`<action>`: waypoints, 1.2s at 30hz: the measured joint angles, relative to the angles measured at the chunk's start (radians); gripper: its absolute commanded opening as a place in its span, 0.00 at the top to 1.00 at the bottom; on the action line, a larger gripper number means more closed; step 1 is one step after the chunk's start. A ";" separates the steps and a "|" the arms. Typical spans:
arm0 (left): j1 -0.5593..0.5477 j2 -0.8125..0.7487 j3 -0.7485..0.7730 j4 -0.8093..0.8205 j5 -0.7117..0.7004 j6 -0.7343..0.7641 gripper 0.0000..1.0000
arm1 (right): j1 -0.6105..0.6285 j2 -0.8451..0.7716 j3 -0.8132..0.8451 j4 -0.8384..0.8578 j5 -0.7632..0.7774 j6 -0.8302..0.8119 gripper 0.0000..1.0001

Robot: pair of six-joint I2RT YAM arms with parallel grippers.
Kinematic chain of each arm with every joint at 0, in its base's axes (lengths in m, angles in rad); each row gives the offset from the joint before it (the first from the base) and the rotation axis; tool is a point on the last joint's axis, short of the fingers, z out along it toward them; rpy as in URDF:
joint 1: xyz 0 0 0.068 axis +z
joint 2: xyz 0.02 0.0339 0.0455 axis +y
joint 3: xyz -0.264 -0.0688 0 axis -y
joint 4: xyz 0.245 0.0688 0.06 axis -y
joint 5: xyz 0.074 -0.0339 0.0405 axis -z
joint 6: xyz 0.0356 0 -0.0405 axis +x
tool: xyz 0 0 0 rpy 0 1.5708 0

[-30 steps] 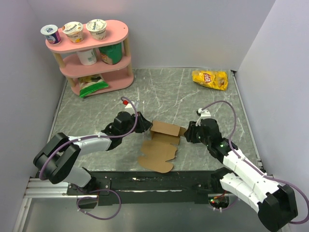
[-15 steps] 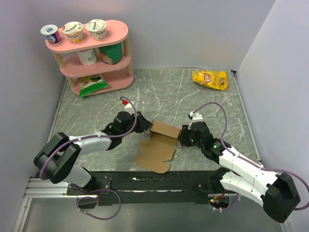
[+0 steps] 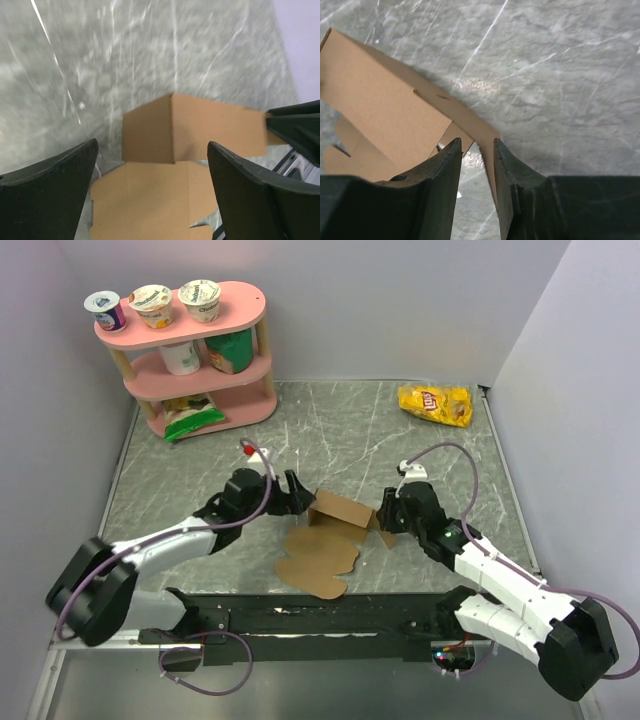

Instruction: Fold the paper box

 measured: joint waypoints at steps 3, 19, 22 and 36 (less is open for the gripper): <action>0.015 -0.097 -0.001 -0.016 -0.013 0.031 0.04 | -0.024 0.013 0.016 -0.011 -0.015 -0.021 0.63; 0.024 -0.224 -0.310 0.020 0.025 0.068 0.01 | -0.164 0.186 0.090 -0.037 -0.260 -0.117 0.90; 0.024 -0.240 -0.311 0.029 0.028 0.065 0.01 | -0.223 0.234 0.134 -0.053 -0.349 -0.136 0.91; 0.029 -0.295 -0.084 -0.104 -0.044 0.162 0.04 | -0.404 0.516 0.352 -0.161 -0.776 -0.299 0.92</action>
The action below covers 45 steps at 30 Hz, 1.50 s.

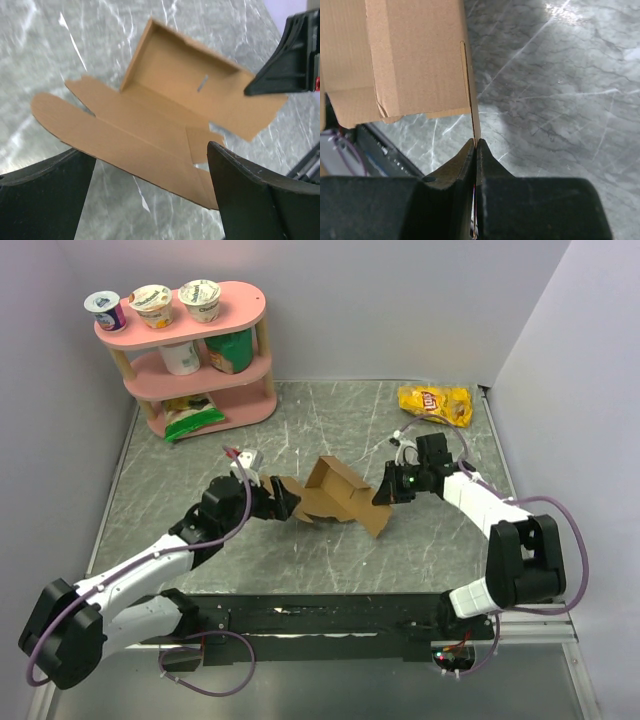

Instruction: Fold the paper box

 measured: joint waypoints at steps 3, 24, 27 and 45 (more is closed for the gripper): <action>0.016 0.024 0.051 -0.026 -0.008 0.024 0.04 | -0.008 0.031 0.016 -0.014 -0.040 -0.022 0.92; 0.147 -0.093 0.079 -0.035 0.129 0.029 0.01 | 0.018 -0.008 0.021 -0.057 -0.048 -0.136 0.90; 0.147 0.000 0.054 0.006 0.166 0.051 0.01 | 0.029 -0.010 0.021 -0.058 -0.061 -0.150 0.90; 0.147 0.440 0.036 0.276 0.342 0.203 0.11 | 0.050 -0.010 0.025 -0.082 -0.118 -0.192 0.88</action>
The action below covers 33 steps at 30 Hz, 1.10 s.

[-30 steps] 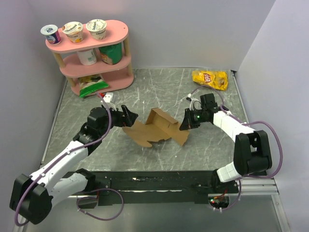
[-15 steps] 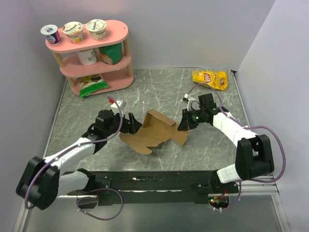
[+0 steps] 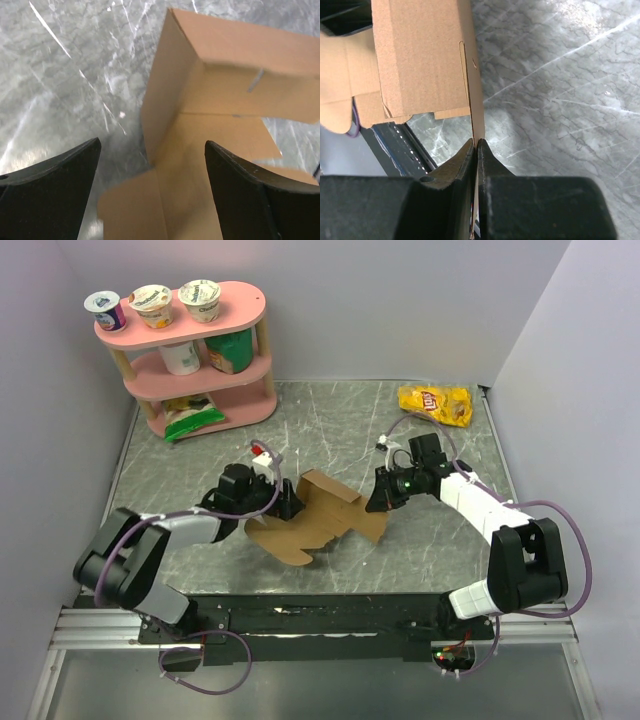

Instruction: Fold the paper box

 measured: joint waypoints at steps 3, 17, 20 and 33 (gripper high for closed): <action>-0.003 0.061 0.046 0.008 0.001 0.004 0.18 | 0.008 0.000 0.005 0.000 0.000 -0.003 0.88; -0.066 0.096 0.087 0.055 -0.092 0.002 0.67 | 0.020 -0.109 -0.002 0.018 0.108 0.011 0.21; -0.072 0.084 0.081 0.053 -0.110 -0.001 0.67 | 0.033 -0.219 -0.013 0.037 0.183 0.019 0.17; -0.092 0.080 0.052 0.060 -0.172 -0.024 0.59 | 0.331 -0.522 -0.198 0.204 0.564 0.576 0.22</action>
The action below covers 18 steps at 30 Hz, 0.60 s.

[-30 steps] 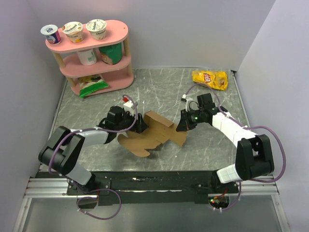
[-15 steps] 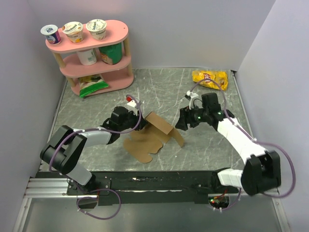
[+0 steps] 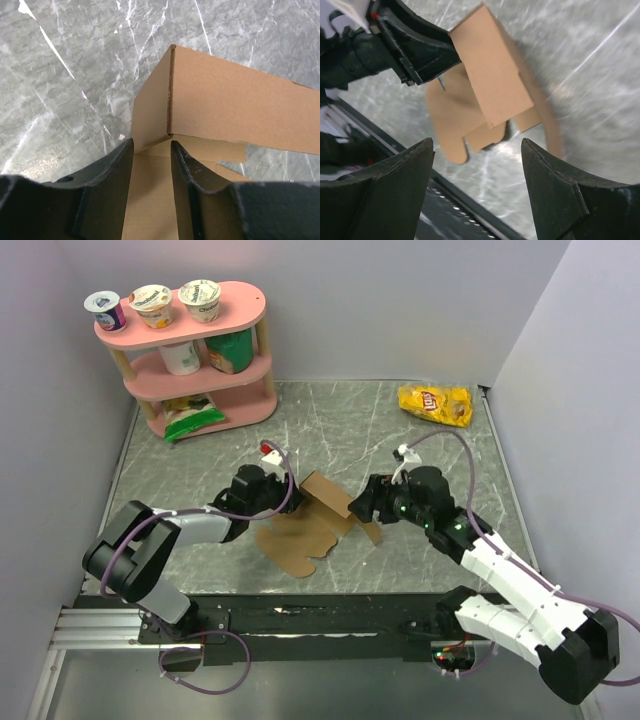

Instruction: Fold the paper box

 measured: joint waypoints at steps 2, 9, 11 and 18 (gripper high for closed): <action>-0.005 0.000 -0.004 0.011 -0.007 0.000 0.59 | 0.010 0.006 -0.035 0.031 0.010 0.076 0.21; -0.038 -0.002 -0.051 0.091 -0.041 0.001 0.60 | 0.013 0.094 -0.039 0.166 0.013 0.220 0.22; -0.044 -0.002 -0.056 0.107 -0.049 0.001 0.62 | 0.013 0.124 -0.030 0.183 0.013 0.242 0.23; -0.068 -0.002 -0.064 0.167 -0.088 0.001 0.70 | 0.031 0.182 -0.019 0.185 0.050 0.280 0.23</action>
